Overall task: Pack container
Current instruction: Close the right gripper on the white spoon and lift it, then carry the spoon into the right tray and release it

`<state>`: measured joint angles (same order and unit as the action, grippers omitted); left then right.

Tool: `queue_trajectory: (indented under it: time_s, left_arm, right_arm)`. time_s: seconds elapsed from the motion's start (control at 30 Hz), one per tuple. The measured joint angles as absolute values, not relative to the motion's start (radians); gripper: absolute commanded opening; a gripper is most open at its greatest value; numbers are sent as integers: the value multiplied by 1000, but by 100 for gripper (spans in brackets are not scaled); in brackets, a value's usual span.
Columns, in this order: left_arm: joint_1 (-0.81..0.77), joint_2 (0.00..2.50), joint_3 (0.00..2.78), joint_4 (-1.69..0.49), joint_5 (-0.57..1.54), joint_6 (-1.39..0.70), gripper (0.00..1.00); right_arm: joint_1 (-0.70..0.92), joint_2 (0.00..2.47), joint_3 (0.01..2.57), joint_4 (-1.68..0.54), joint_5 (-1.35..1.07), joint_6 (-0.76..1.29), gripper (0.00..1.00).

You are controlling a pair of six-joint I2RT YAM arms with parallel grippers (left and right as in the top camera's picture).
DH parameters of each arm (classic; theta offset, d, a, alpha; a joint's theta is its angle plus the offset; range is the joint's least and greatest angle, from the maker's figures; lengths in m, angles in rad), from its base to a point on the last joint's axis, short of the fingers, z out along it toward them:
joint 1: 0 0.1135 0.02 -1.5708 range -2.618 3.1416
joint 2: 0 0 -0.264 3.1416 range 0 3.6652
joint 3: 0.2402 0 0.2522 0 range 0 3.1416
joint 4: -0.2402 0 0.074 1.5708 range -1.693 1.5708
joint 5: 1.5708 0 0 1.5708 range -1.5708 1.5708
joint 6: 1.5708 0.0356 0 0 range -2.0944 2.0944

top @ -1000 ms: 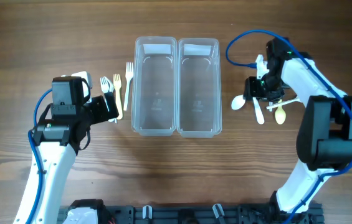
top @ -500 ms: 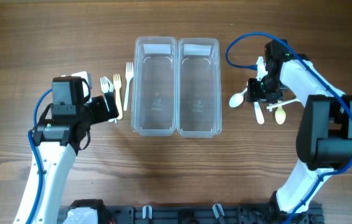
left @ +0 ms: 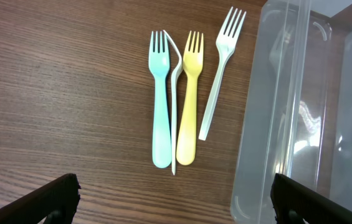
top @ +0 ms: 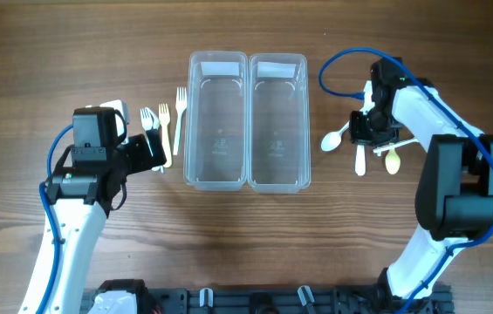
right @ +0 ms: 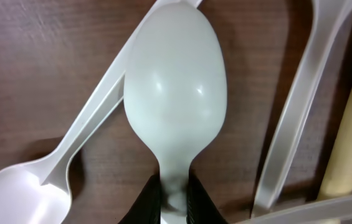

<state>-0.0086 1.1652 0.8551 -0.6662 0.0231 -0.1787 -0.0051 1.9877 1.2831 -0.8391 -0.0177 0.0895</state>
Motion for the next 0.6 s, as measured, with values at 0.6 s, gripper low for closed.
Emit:
queue_trajectory:
  time_s: [0.6]
  left_arm:
    - [-9, 1165, 855, -666, 23, -179, 100]
  right_arm:
    - [182, 1468, 1327, -836, -225, 190, 4]
